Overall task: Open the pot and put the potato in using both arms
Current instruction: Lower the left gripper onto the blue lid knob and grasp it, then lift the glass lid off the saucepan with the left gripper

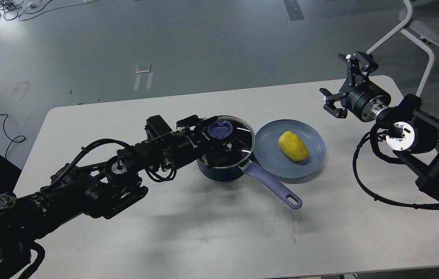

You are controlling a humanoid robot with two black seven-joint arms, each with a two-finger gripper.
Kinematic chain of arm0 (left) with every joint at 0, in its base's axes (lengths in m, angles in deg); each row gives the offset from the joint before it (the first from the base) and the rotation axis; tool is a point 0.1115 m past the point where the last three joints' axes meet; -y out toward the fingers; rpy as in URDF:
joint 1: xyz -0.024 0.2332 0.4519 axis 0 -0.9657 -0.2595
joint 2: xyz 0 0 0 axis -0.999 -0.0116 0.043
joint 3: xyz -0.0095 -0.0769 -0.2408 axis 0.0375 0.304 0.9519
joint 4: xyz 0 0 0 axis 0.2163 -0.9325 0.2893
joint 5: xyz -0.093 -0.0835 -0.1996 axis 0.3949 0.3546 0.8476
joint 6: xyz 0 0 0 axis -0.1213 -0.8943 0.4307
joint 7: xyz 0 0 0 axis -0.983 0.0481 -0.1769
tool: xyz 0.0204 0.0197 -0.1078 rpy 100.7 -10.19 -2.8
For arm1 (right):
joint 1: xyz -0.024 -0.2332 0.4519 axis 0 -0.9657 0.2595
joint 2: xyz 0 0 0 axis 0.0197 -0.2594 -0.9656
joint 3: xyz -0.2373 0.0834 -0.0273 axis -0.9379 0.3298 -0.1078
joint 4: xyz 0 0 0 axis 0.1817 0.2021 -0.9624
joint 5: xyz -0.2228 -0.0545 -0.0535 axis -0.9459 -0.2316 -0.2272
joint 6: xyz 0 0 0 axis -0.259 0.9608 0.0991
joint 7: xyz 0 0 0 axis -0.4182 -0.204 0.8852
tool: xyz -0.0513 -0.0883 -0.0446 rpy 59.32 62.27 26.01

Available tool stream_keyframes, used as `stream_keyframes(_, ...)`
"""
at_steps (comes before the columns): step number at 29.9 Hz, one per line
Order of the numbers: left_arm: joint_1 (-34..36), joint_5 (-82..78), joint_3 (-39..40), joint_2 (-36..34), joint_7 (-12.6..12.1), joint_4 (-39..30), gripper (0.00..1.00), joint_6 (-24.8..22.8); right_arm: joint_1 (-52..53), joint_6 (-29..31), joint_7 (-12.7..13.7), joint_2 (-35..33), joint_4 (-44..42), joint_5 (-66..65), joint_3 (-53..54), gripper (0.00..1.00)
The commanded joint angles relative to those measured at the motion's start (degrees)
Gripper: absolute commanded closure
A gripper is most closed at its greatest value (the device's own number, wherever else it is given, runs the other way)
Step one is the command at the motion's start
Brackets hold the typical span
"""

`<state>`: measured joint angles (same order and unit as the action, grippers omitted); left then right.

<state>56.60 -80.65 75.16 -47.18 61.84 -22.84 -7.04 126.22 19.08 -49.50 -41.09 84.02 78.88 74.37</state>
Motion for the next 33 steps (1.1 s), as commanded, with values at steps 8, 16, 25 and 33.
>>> stream_keyframes(8,-0.17,0.08,0.02,-0.05,0.03,0.03,0.3,-0.02,-0.09,0.0,-0.06,-0.02,-0.04,-0.02,-0.08,0.0)
stream_keyframes(16,0.09,0.17,0.02,-0.05,0.03,0.03,0.43,0.06,-0.09,0.0,-0.06,-0.02,-0.12,-0.02,-0.26,0.0)
stream_keyframes(25,0.71,0.52,0.11,-0.4,0.3,-0.24,0.43,-0.02,-0.17,0.0,-0.06,0.07,-0.12,-0.02,-0.26,0.0)
stream_keyframes(33,3.25,5.61,0.2,-1.8,2.05,-2.34,0.42,-0.11,-0.09,0.0,-0.06,0.07,-0.12,-0.02,-0.87,0.0)
